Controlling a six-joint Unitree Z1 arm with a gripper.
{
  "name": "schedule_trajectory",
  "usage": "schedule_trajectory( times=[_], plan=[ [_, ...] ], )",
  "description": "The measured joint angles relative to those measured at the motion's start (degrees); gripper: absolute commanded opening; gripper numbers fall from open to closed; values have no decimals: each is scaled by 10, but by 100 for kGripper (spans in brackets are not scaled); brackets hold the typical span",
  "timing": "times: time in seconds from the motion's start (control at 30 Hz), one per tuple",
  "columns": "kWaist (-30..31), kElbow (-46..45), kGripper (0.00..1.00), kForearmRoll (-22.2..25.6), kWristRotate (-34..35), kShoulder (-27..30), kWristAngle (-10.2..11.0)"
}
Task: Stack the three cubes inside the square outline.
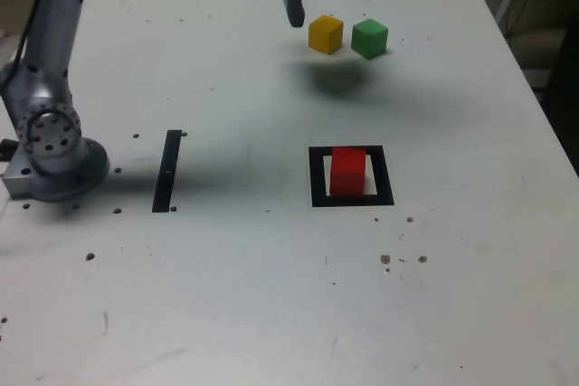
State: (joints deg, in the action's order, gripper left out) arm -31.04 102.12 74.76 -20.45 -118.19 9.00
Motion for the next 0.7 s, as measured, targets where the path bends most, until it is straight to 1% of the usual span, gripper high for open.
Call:
schedule_trajectory(
  times=[0.13, 0.43, 0.57, 0.7],
  plan=[
    [-20, 39, 99, 11, -9, -28, 0],
    [-41, 122, 99, 36, -17, -97, -1],
    [-46, 144, 99, 40, -7, -105, -5],
    [-48, 158, 99, 51, 29, -107, -13]
  ],
)
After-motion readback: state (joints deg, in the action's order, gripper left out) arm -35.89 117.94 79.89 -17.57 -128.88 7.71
